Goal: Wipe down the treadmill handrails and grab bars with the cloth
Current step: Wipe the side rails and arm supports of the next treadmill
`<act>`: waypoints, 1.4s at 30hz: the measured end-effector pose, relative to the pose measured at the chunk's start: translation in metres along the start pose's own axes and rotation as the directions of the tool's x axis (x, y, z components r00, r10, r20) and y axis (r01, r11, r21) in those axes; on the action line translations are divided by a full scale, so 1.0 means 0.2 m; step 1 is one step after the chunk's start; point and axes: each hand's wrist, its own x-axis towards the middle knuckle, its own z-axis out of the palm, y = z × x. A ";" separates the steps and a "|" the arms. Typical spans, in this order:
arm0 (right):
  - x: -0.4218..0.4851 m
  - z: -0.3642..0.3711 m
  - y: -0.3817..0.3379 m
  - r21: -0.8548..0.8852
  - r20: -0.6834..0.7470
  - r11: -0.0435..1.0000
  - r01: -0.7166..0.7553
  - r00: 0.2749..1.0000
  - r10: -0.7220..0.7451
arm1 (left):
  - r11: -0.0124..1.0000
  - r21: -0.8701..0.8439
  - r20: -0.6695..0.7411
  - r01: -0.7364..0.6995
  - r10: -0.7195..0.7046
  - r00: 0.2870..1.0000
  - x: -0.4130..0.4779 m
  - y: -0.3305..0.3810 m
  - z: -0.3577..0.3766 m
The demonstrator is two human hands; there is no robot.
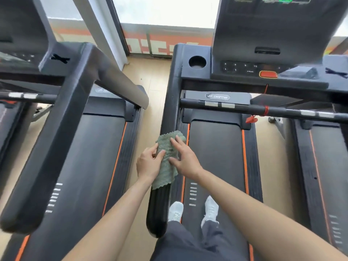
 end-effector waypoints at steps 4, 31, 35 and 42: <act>0.14 -0.11 0.04 -0.160 0.083 0.979 0.122 0.991 -0.110 | 0.998 -0.023 -0.108 -0.063 0.061 0.992 0.01 0.06 0.03; 0.95 -0.69 -0.04 -0.632 0.482 0.384 0.673 0.729 -0.486 | 0.903 0.391 -0.188 0.177 -0.110 0.976 0.37 0.45 0.27; 1.14 -0.78 -0.08 -0.605 0.542 0.318 0.730 0.671 -0.506 | 0.901 0.391 -0.207 0.187 -0.112 0.972 0.49 0.50 0.29; 1.43 -0.90 -0.14 -0.591 0.616 0.234 0.772 0.619 -0.488 | 0.933 0.299 -0.210 0.198 -0.138 0.968 0.70 0.56 0.27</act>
